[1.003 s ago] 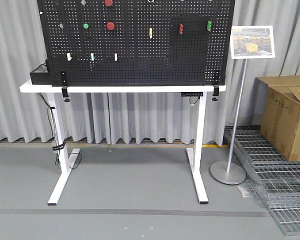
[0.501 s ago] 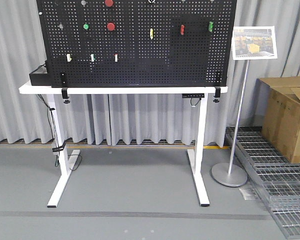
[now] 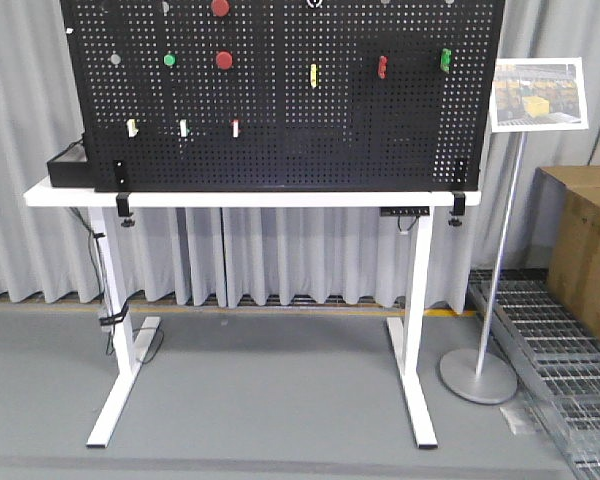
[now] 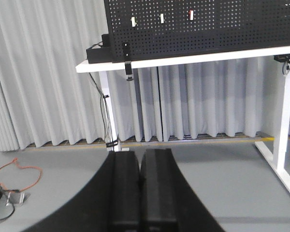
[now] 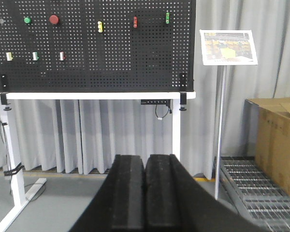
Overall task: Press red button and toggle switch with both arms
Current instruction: 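Drive the base forward up to the black pegboard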
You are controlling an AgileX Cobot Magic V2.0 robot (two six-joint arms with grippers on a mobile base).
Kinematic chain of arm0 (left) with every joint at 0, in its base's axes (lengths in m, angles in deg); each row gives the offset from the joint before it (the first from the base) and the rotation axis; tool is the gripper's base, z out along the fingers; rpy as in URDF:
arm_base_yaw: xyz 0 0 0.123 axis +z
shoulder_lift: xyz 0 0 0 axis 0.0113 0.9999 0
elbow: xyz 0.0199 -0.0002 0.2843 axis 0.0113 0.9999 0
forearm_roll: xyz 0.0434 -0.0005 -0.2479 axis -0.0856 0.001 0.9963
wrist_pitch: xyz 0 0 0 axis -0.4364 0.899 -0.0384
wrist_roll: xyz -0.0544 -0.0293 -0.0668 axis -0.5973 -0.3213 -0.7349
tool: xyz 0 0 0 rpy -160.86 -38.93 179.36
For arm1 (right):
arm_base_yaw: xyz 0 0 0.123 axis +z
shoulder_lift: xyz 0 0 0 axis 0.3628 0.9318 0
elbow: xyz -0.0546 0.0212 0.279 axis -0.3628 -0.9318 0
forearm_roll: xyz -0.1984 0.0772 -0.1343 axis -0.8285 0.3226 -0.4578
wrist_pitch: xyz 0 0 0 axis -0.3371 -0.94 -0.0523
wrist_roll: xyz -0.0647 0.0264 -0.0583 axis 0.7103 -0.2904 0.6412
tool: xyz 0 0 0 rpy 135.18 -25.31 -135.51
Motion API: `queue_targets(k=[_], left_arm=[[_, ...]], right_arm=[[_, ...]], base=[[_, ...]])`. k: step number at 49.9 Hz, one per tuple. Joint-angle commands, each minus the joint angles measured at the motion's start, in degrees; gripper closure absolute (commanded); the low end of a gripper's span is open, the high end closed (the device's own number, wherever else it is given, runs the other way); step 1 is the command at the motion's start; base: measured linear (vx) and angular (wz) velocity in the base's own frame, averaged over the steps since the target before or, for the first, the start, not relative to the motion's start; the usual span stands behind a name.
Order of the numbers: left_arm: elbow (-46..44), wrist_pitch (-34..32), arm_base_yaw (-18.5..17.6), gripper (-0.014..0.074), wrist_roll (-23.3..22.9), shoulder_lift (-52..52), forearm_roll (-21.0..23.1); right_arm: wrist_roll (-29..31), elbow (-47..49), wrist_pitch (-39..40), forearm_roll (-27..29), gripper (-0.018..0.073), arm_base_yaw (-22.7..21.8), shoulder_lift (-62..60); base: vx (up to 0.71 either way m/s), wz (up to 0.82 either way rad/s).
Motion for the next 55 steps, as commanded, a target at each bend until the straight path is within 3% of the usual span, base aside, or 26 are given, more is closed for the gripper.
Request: queue_targets(k=[1,55], left_arm=[[1.91,-4.49,0.13,0.0594,-0.46,-0.83,0.05],[1.91,-4.49,0.13,0.0594,-0.46,-0.83,0.05]], right_arm=[[0.48,-0.68,4.91,0.06,0.0562,-0.08,-0.9],[0.48,-0.68,4.91,0.06,0.0562,-0.08,-0.9]], base=[[0.36,0.0],[0.44,-0.01]])
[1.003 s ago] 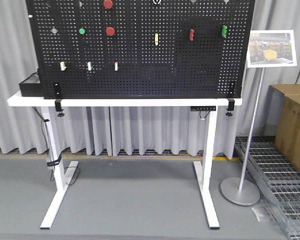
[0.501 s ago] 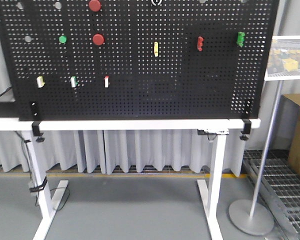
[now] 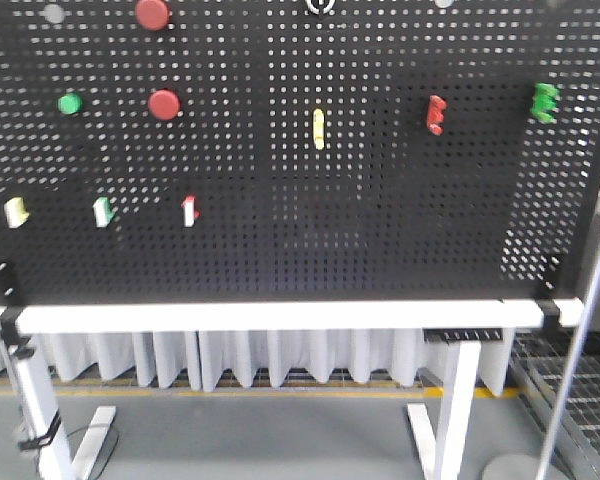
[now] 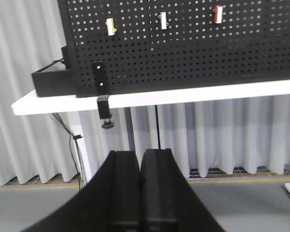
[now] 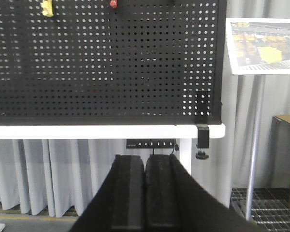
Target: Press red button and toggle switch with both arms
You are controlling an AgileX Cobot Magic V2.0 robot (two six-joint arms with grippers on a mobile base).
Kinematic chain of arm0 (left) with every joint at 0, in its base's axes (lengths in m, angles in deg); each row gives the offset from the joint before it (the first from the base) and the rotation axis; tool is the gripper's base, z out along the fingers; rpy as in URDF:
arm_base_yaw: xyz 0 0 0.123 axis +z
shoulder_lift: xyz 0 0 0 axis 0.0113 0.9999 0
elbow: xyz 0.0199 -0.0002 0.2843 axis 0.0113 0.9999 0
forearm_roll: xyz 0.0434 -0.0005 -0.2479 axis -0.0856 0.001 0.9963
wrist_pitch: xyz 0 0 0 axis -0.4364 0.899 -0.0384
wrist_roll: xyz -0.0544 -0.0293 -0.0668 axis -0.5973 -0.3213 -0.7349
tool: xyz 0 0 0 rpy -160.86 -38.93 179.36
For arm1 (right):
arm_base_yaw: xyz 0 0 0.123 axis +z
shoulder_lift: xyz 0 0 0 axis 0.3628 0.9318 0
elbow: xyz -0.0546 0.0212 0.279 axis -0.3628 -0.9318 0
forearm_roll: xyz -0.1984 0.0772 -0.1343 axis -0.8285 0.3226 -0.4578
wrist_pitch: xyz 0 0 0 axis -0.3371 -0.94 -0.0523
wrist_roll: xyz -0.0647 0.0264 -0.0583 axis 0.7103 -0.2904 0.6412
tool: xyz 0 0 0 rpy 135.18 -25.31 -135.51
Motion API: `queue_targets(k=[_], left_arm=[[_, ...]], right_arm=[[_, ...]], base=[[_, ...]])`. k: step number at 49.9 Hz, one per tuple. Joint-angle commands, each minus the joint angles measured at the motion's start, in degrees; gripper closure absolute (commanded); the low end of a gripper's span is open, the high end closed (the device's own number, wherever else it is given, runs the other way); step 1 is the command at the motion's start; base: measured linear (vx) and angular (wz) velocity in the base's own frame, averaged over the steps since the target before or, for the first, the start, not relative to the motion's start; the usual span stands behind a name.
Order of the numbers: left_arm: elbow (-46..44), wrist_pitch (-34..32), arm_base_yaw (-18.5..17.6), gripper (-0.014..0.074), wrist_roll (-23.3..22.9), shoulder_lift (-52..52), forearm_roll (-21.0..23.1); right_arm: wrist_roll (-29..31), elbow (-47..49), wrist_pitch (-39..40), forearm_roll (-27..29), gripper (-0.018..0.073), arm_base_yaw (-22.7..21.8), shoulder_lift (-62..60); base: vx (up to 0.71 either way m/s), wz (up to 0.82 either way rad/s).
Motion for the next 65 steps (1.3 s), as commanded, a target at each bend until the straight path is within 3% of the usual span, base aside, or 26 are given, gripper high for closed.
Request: queue_targets(k=[1,35,65], left_arm=[[1.91,-4.49,0.13,0.0594,-0.46,-0.83,0.05],[1.91,-4.49,0.13,0.0594,-0.46,-0.83,0.05],[1.91,-4.49,0.13,0.0594,-0.46,-0.83,0.05]], right_arm=[[0.48,-0.68,4.86,0.06,0.0562,-0.08,-0.9],[0.48,-0.68,4.86,0.06,0.0562,-0.08,-0.9],[0.48,-0.68,4.86,0.06,0.0562,-0.08,-0.9]], base=[[0.41,-0.02],[0.32,0.0],[0.1,0.0]])
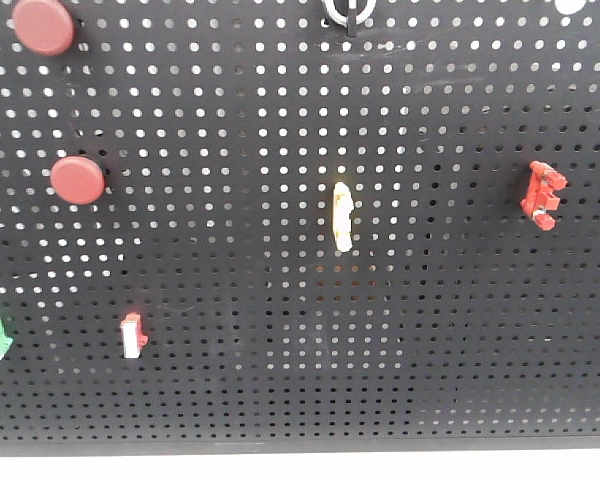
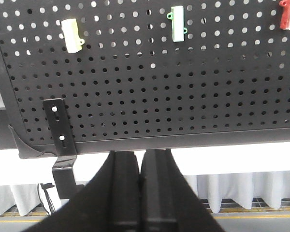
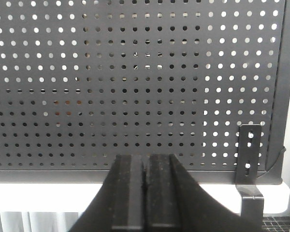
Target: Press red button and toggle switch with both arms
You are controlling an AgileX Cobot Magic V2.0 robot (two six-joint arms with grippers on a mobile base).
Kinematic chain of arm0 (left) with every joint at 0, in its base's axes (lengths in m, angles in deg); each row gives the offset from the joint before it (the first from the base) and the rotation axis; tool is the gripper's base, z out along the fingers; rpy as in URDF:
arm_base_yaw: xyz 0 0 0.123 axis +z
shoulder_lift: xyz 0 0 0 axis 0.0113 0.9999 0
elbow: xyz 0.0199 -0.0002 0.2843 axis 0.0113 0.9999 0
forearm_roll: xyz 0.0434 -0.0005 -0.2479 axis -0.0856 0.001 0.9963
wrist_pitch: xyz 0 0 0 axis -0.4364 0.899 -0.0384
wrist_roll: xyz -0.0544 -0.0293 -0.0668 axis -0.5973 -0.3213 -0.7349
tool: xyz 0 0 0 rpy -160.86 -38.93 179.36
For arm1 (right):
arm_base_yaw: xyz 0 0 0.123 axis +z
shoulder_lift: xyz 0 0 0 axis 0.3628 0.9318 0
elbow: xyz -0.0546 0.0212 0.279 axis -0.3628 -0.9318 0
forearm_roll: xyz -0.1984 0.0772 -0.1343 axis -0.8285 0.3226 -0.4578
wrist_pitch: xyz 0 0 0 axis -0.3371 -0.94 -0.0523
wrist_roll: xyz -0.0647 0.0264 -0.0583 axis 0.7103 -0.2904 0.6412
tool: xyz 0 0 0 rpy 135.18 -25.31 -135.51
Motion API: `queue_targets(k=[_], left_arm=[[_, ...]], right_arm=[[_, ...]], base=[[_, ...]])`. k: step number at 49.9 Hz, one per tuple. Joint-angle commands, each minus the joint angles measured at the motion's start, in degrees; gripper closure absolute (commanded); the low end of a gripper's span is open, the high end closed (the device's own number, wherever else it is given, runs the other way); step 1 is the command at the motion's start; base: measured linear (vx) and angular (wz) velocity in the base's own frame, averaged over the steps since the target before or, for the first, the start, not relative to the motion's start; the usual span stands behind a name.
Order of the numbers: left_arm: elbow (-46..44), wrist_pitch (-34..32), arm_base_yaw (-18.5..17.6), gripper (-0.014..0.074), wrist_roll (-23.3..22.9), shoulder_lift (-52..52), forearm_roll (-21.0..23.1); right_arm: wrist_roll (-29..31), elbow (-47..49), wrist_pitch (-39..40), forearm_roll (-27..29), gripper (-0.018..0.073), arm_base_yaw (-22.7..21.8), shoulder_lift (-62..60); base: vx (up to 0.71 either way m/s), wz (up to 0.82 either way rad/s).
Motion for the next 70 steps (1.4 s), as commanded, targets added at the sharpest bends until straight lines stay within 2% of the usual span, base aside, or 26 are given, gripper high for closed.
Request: queue_targets(k=[1,29,40,51,56,61,70], left_arm=[[1.91,-4.49,0.13,0.0594,-0.46,-0.83,0.05],[1.91,-4.49,0.13,0.0594,-0.46,-0.83,0.05],[1.85,-8.61,0.13,0.0594,-0.51,-0.83,0.09],[1.07,-15.95,0.13,0.0594,-1.61,-0.83,0.22],[-1.79,-19.79,0.13,0.0594,-5.26,-0.83,0.2],[-7.68,-19.94,0.08,0.0594,-8.06,-0.78,0.06],[-26.35,-11.12,0.08,0.0594,-7.92,2.53,-1.08]], right_arm=[[0.48,-0.68,4.86,0.06,0.0562,-0.08,-0.9],[0.42,-0.56,6.45,0.06,0.0562,-0.08,-0.9],[0.42,-0.56,10.32,0.12,0.0562,-0.35,-0.9],[0.34,-0.15,16.13,0.12,0.0562,-0.35,-0.9],[0.29,3.81,15.38,0.01,0.0562,-0.35,-0.9],[0.49,11.12,10.83,-0.44,0.0562,-0.35,-0.39],[0.43,26.62,4.01,-1.71,0.0562,-0.35,6.28]], base=[[0.0,0.0],[0.0,0.0],[0.0,0.0],[0.0,0.0],[0.0,0.0],[0.0,0.0],[0.0,0.0]])
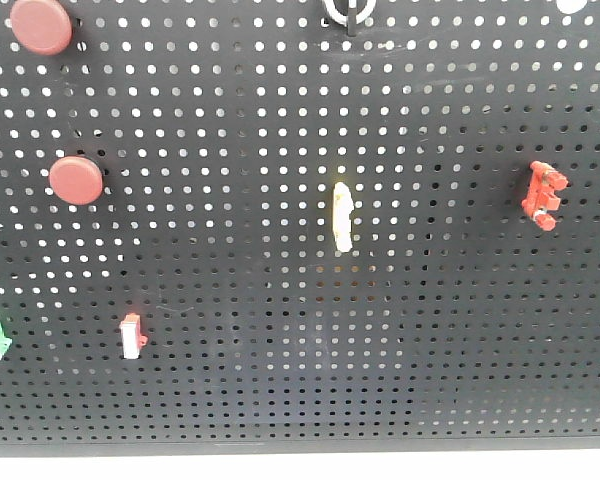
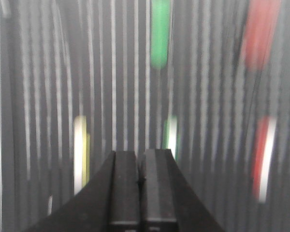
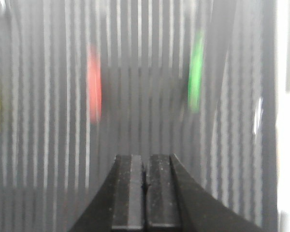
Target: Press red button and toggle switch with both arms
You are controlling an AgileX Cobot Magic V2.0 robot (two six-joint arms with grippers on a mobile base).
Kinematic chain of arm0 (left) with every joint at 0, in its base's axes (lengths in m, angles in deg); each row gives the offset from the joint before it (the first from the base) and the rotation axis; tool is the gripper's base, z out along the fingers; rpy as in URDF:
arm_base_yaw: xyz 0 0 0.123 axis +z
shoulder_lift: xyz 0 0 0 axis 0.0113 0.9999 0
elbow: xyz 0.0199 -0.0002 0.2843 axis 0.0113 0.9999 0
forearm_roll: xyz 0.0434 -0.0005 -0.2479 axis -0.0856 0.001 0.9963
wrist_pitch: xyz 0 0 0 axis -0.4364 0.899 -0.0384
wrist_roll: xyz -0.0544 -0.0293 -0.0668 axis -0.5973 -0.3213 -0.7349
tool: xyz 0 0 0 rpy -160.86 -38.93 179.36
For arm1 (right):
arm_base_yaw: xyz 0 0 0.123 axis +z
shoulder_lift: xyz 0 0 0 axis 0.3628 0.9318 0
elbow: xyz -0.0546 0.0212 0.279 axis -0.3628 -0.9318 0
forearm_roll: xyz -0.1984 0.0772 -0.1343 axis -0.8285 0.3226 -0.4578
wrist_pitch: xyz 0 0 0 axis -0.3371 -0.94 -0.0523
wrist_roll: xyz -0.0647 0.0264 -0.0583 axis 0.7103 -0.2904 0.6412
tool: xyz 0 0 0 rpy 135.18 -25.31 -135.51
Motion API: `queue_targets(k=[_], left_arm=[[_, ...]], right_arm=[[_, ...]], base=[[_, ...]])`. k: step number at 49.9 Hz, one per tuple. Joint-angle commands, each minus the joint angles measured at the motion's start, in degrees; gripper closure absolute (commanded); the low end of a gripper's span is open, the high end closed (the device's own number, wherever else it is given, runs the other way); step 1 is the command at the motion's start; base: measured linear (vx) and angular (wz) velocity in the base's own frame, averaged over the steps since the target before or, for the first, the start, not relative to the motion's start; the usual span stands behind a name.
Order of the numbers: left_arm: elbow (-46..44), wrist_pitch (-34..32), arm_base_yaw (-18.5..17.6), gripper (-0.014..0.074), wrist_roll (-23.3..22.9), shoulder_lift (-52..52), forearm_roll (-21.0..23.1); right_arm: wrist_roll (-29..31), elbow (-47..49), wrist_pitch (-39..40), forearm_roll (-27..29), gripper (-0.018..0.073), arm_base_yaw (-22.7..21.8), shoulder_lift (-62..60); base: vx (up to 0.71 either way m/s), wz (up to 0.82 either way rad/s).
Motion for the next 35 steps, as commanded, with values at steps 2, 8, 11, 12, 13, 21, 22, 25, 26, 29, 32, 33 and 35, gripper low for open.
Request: queue_targets(k=[2,8,11,12,13,21,22,25,26,29,32,33,35], left_arm=[[-15.39,2.15,0.08,0.0594,-0.76,4.44,-1.08],[-28.27,7.76,0.08,0.0594,-0.76,12.94,-1.07],[-34.45,9.7,0.08,0.0594,-0.76,18.05,-1.02],[-35.58,10.11,0.08,0.0594,-0.76,19.11,-0.96],[-37.06,10.72,0.08,0.0594,-0.76,20.64,-0.96],[-40.99,13.33,0.08,0.0594,-0.76,29.1,-0.96],[-40.99,13.16,0.08,0.0594,-0.76,30.08,-0.96],[-41.06,11.95,-0.38,0.0594,-0.76,32.59,0.32],[-41.06,11.56,-0.67,0.0594,-0.76,33.06,1.02],[-41.52,10.4,-1.52,0.0594,-0.49,35.17,3.76],[-42.39,9.87,-2.83,0.0594,-0.35,37.18,6.39],[-42.83,9.86,-3.45,0.0594,-0.35,38.06,7.24],[-43.79,9.76,-4.69,0.0594,-0.26,39.78,8.37]], right_arm=[[0.43,12.01,1.44,-0.79,0.0562,-0.35,6.52],[0.43,21.32,1.36,-0.79,0.0562,-0.35,13.74],[0.43,24.69,1.23,-0.79,0.0562,-0.35,17.62],[0.43,25.4,1.18,-0.79,0.0562,-0.35,18.99],[0.43,26.33,1.18,-0.79,0.0562,-0.35,19.92],[0.43,29.71,2.34,-0.6,0.0562,-0.35,27.48],[0.43,29.77,2.84,-0.6,0.0562,-0.35,28.17],[0.28,29.77,4.26,-0.6,0.0562,-0.35,29.7],[0.28,29.77,4.9,-0.6,0.0562,-0.35,30.18],[0.22,29.77,5.87,-0.54,0.0562,-0.35,31.05],[0.22,29.77,6.64,-0.54,0.0562,-0.35,31.74],[0.17,29.77,6.89,-0.54,0.0562,-0.35,31.95],[0.17,29.77,7.53,-0.54,0.0562,-0.35,32.28]], base=[[0.0,0.0],[0.0,0.0],[0.0,0.0],[0.0,0.0],[0.0,0.0],[0.0,0.0],[0.0,0.0],[0.0,0.0],[0.0,0.0],[0.0,0.0],[0.0,0.0],[0.0,0.0],[0.0,0.0]])
